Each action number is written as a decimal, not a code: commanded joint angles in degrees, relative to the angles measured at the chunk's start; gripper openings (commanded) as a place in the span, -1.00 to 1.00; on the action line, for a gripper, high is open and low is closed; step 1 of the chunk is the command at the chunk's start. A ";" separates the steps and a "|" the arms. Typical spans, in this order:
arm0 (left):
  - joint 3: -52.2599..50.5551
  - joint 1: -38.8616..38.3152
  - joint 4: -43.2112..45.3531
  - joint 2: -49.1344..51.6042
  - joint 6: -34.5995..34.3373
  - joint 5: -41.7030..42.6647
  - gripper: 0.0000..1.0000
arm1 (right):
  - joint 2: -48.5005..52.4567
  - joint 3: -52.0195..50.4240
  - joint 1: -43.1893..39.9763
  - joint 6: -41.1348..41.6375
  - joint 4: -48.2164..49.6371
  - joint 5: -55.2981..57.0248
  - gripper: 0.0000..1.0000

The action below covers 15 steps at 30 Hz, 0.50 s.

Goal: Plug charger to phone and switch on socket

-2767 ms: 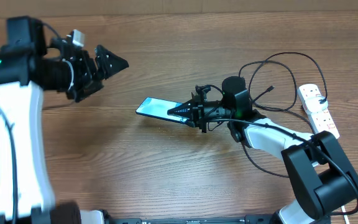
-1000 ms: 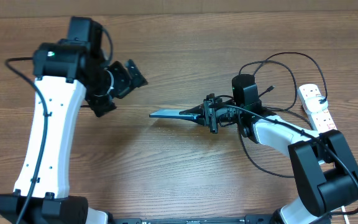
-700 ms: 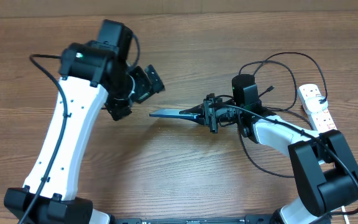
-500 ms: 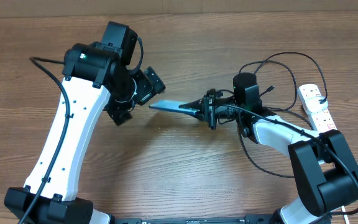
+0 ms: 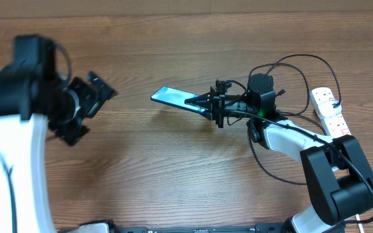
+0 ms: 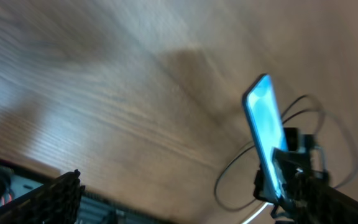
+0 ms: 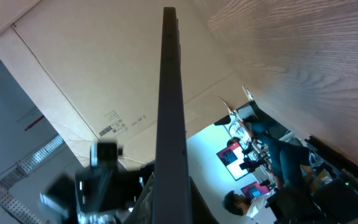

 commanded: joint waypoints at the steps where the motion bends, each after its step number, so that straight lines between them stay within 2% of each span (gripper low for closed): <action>1: -1.53 0.33 0.13 -10.10 0.44 -3.17 1.00 | -0.96 0.57 -0.11 -0.76 0.96 0.13 -0.92; 5: -12.63 0.33 7.41 -18.14 -3.48 -0.44 1.00 | -0.96 0.57 -0.04 -0.76 0.96 0.11 -0.92; 9: -28.79 0.33 20.24 -23.98 -6.34 8.92 1.00 | -0.96 0.57 -0.04 -0.76 0.96 -1.03 -0.92; 13: -43.23 0.33 42.93 -24.61 -11.50 26.97 1.00 | -0.96 0.57 0.02 -0.74 0.98 -1.40 -0.92; 15: -48.24 0.33 53.35 -22.84 -15.30 32.63 1.00 | -0.96 0.57 0.07 -0.74 0.98 -1.40 -0.92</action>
